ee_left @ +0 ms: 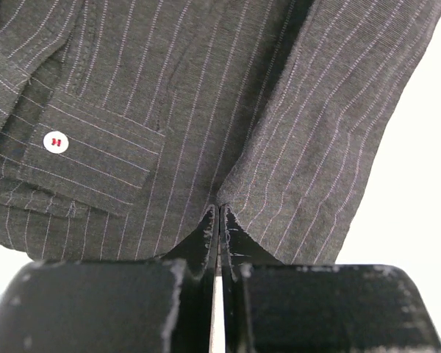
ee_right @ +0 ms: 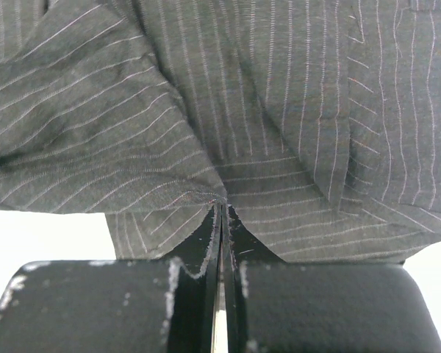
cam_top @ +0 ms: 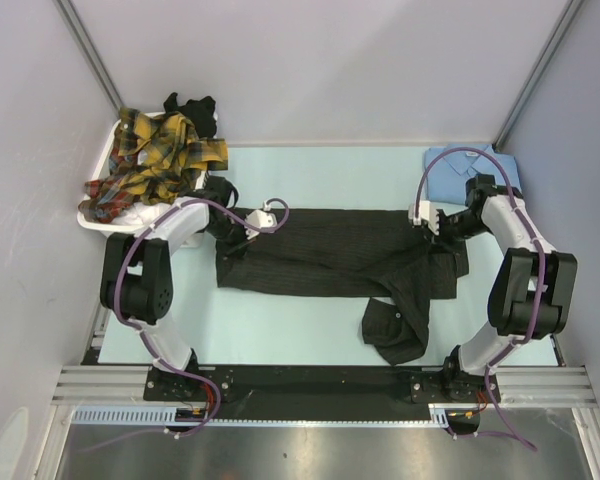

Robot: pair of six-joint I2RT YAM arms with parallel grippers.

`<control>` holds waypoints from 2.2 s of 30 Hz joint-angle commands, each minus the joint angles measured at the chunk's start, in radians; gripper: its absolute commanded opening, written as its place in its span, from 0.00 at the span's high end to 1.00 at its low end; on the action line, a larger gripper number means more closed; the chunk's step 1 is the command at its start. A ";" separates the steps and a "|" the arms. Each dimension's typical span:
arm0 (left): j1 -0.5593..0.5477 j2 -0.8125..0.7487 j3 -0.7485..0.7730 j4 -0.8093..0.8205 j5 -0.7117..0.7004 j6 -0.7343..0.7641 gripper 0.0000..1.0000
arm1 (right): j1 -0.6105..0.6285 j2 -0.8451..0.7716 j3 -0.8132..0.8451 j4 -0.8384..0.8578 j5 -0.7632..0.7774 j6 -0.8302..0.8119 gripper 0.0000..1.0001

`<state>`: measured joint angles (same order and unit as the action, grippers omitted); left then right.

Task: Fold and stack the long sleeve shirts
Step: Fold the shirt

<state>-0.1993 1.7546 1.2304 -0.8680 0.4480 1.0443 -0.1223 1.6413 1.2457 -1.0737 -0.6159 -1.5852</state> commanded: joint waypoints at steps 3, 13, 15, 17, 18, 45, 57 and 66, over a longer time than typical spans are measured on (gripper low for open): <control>0.006 0.017 0.007 0.067 -0.014 -0.050 0.99 | 0.007 0.061 0.024 0.106 0.001 0.106 1.00; 0.017 0.025 -0.048 0.133 -0.058 -0.099 1.00 | 0.029 0.066 -0.006 0.202 0.031 0.195 1.00; 0.020 0.028 -0.054 0.147 -0.063 -0.130 1.00 | 0.026 0.066 -0.038 0.251 0.062 0.221 1.00; 0.021 0.023 -0.065 0.170 -0.069 -0.153 0.99 | 0.026 0.065 -0.057 0.274 0.080 0.258 1.00; 0.021 0.022 -0.077 0.178 -0.072 -0.162 0.98 | 0.030 0.068 -0.058 0.290 0.088 0.272 1.00; -0.787 -0.184 -0.102 0.699 0.185 -0.423 0.16 | 0.007 -0.340 -0.196 -0.083 -0.002 0.571 0.25; -0.973 0.222 0.322 0.641 0.291 -0.086 0.21 | -0.204 -0.176 -0.086 -0.169 -0.051 0.731 0.25; -1.069 0.365 0.382 0.633 0.183 0.045 0.24 | -0.293 -0.087 0.009 -0.249 -0.084 0.738 0.25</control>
<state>-1.2251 2.0731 1.5677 -0.2283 0.6720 0.9813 -0.3920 1.5429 1.1942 -1.2640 -0.6563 -0.8619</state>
